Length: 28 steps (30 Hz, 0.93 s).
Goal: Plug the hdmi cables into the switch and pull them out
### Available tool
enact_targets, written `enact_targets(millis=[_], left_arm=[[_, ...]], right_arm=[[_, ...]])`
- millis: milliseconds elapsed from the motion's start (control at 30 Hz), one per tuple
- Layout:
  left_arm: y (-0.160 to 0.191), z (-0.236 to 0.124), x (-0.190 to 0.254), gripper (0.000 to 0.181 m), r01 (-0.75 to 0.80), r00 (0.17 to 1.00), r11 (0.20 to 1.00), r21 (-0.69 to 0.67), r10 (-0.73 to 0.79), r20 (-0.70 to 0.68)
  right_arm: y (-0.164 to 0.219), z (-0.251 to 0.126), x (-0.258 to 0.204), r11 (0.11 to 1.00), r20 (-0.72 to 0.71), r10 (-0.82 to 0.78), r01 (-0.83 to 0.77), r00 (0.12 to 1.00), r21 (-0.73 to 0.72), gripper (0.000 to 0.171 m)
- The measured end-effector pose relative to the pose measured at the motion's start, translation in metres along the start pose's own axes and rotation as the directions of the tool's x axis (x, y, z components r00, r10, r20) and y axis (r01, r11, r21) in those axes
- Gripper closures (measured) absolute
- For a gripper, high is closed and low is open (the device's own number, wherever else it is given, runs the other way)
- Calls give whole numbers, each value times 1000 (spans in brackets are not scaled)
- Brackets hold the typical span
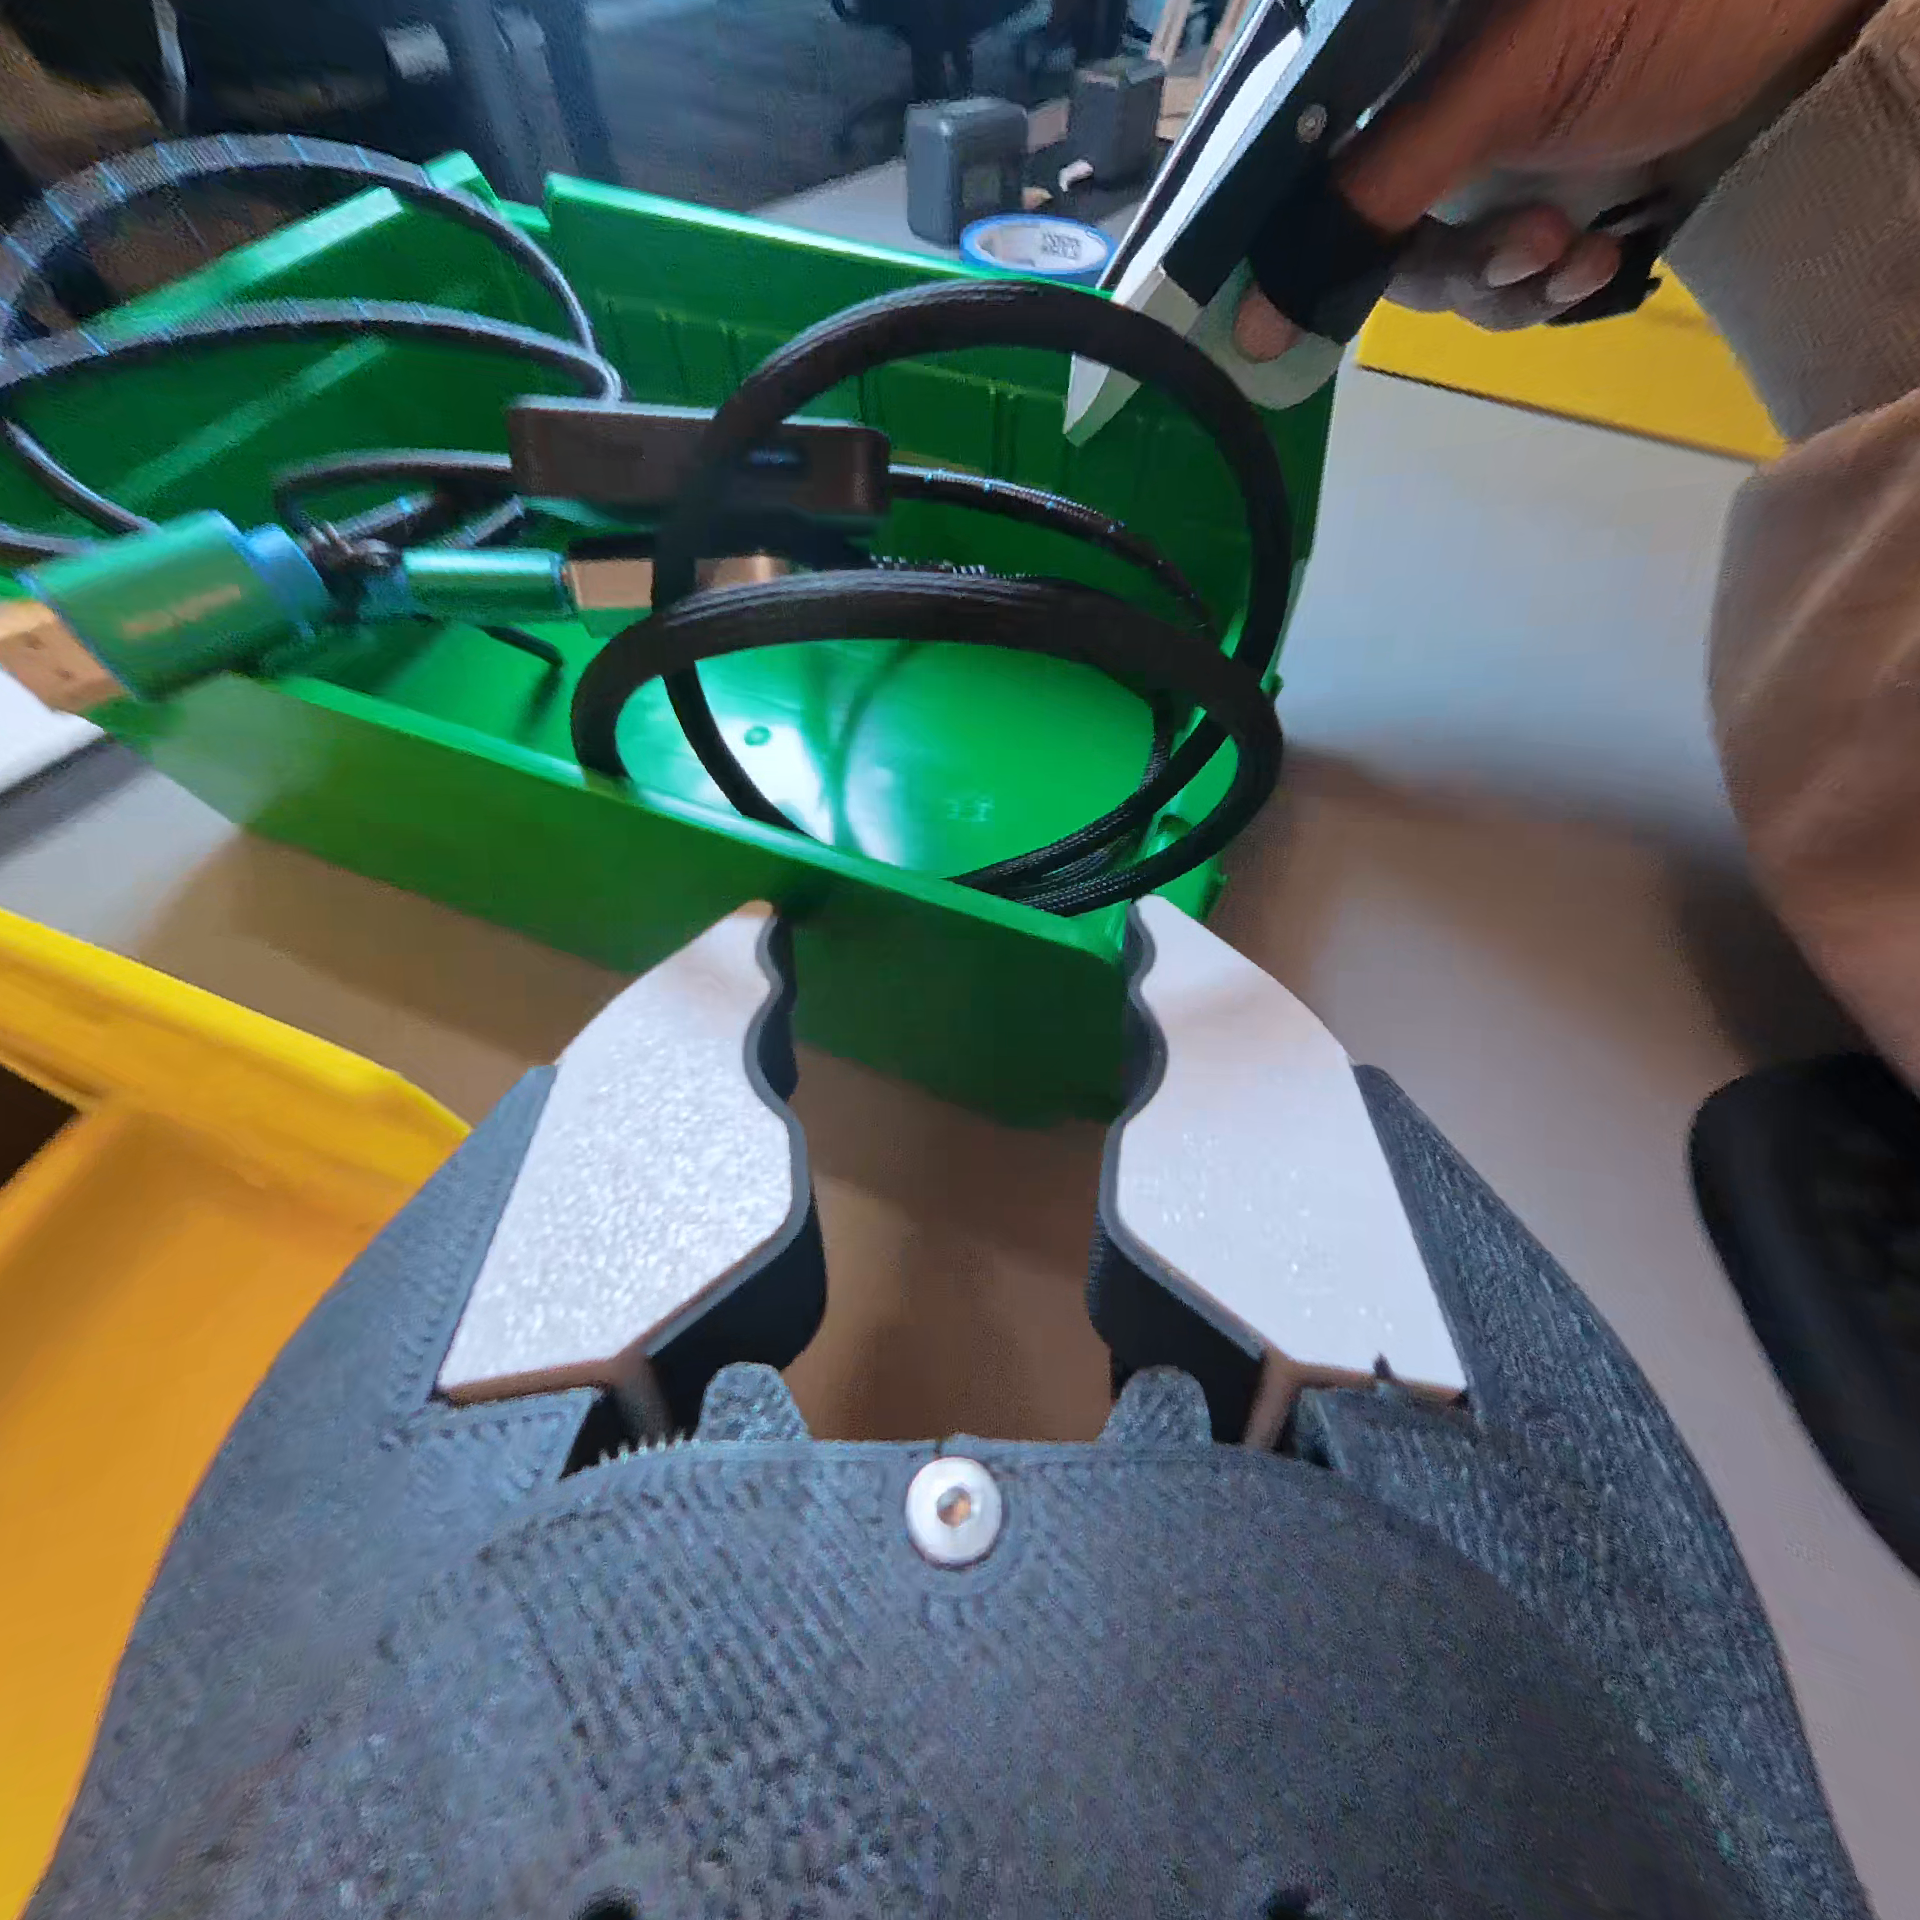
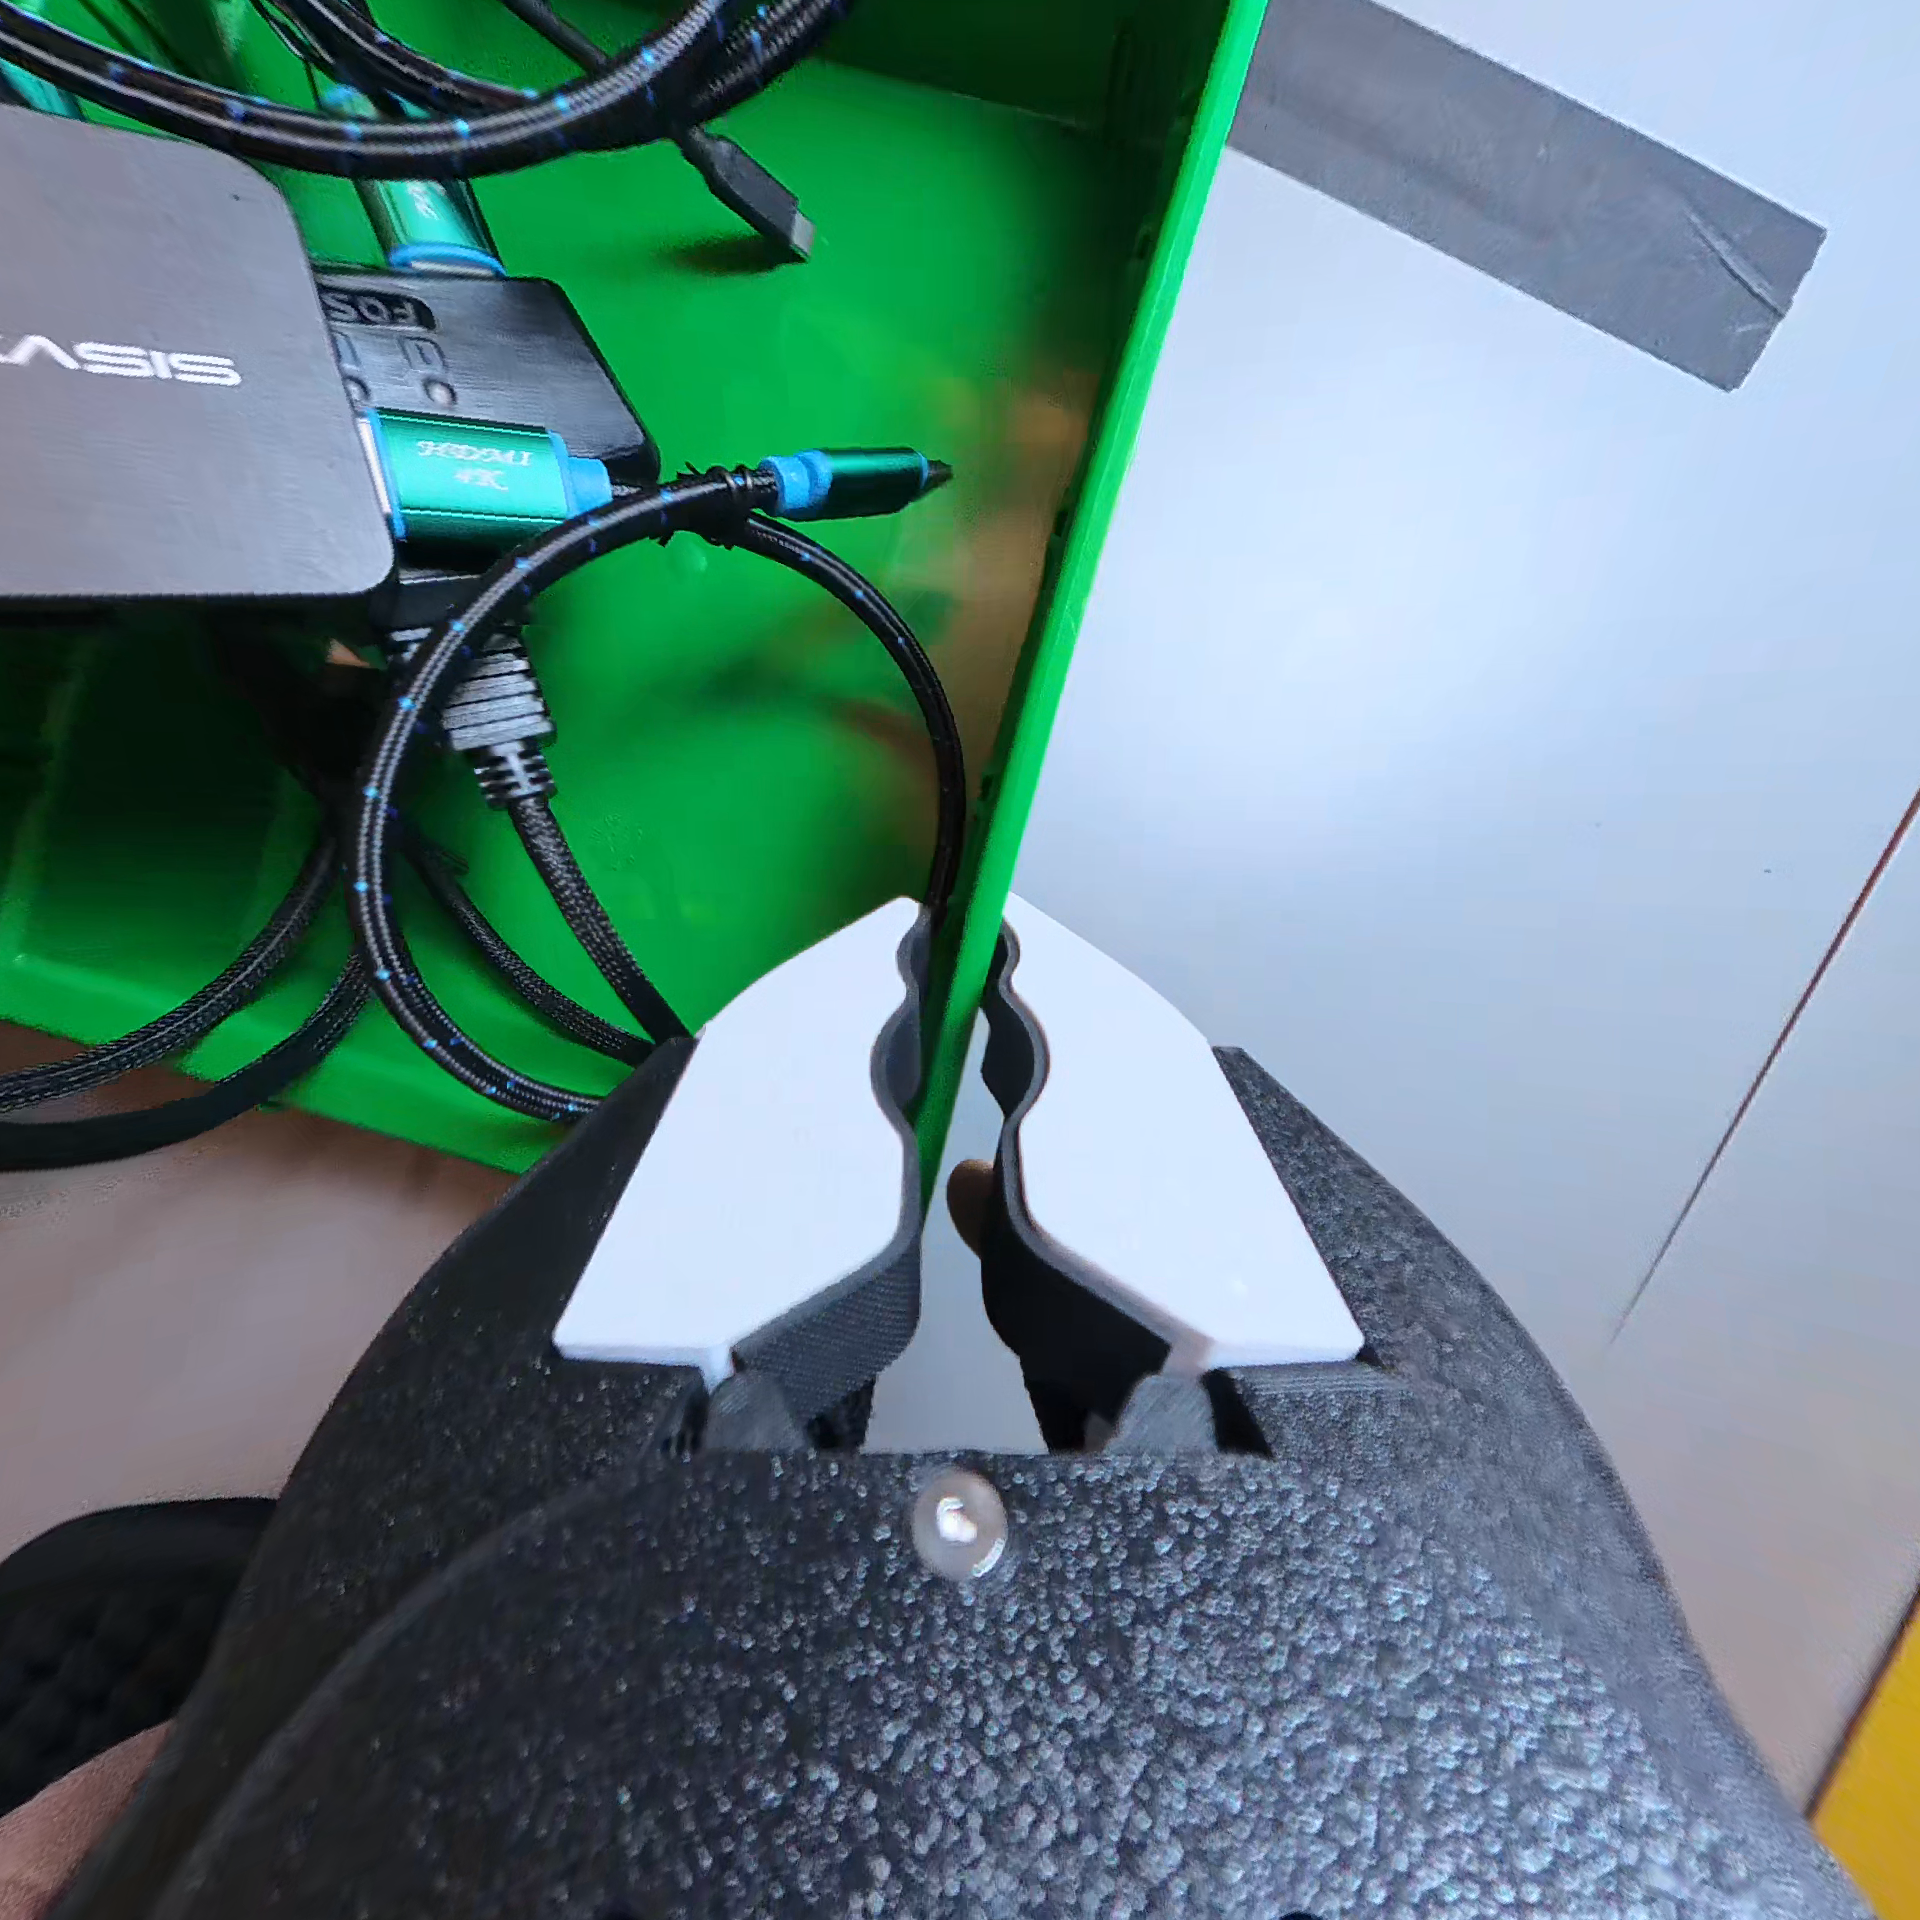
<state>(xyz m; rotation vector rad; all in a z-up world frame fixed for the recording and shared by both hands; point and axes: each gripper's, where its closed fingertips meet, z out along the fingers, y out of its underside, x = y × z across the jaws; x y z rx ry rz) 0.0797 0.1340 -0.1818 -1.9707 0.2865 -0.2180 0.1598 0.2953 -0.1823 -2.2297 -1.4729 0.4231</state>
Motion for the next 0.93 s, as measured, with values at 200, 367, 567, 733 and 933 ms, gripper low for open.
enact_targets(millis=[200,367,567,733,933], left_arm=[[-28,-17,-8,140,44,998,995,91,-40,-38],[-65,-47,-1,140,-83,996,981,178,85,-2],[-122,-130,-6,140,-320,945,918,235,293,142],[-127,-213,-31,140,-453,849,891,33,420,320],[-89,-302,-60,140,-387,779,881,-274,471,414]], right_arm=[[-19,-38,-12,993,14,-16,14,1000,121,159],[-40,-102,-29,958,-104,-67,93,992,272,157],[-79,-165,-88,837,-144,-135,190,980,513,152],[-124,-168,-163,721,-69,-224,213,972,660,153],[-158,-117,-265,717,174,-339,134,925,684,151]])
